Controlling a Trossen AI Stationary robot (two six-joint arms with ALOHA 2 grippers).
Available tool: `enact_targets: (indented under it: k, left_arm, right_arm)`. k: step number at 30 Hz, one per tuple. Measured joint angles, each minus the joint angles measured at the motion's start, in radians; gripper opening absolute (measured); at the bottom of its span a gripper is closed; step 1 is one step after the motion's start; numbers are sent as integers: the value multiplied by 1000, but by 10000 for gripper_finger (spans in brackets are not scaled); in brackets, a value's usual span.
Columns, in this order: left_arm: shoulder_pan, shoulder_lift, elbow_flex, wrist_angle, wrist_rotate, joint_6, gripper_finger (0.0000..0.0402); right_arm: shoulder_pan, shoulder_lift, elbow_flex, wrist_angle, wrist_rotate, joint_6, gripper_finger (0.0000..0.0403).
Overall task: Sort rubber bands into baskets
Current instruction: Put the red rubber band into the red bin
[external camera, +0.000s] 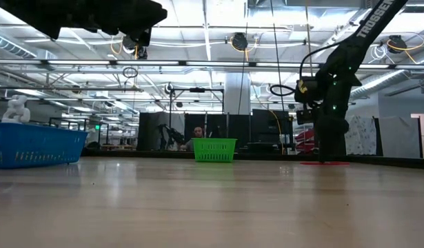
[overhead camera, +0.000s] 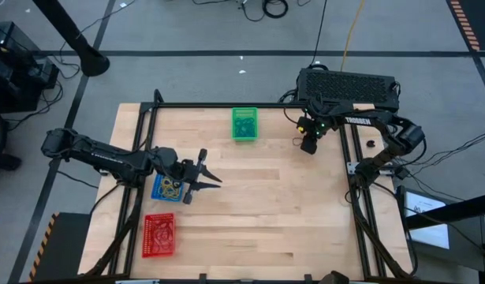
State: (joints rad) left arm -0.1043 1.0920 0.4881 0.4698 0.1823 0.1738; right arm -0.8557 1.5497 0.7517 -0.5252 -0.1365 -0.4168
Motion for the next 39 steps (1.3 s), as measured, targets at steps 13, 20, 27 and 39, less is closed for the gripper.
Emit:
enact_targets:
  k: [13, 20, 27, 39]
  left_arm:
    - [0, 0, 1, -7, 53, 9, 79]
    - [0, 0, 1, -8, 53, 17, 79]
    - [0, 0, 1, -8, 53, 17, 79]
    - [0, 0, 1, -8, 53, 16, 79]
  right_arm:
    - [-2, 84, 10, -19, -3, -25, 131]
    - [-9, 35, 2, -50, -26, 26, 75]
    - [-6, 4, -4, -78, -72, 38, 17]
    - [-6, 2, 32, -127, -122, 73, 1]
